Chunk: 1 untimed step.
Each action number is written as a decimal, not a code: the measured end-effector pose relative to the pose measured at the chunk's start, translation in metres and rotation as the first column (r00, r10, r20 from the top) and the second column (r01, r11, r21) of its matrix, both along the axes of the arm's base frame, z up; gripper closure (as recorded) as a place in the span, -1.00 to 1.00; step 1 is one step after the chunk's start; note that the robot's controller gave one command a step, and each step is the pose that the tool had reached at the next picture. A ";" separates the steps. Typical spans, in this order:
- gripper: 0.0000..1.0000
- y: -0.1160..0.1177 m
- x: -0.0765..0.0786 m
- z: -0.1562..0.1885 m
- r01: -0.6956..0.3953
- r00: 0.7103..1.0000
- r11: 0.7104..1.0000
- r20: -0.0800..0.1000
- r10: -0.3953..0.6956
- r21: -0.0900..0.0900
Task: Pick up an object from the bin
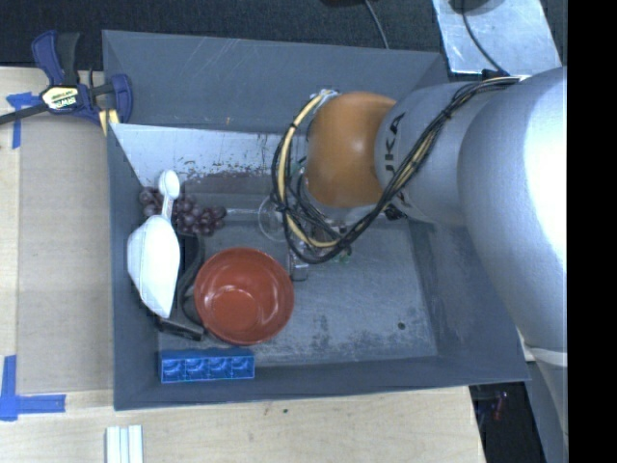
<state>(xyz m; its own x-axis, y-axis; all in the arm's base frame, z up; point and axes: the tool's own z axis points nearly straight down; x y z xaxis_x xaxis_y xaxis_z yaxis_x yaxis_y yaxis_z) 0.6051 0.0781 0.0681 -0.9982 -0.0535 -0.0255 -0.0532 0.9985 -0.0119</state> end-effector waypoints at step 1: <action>-1.00 0.000 0.000 0.000 -0.001 1.000 1.000 0.000 0.001 0.000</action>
Offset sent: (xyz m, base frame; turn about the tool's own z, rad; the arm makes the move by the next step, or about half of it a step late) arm 0.0000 0.0000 0.0000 0.0000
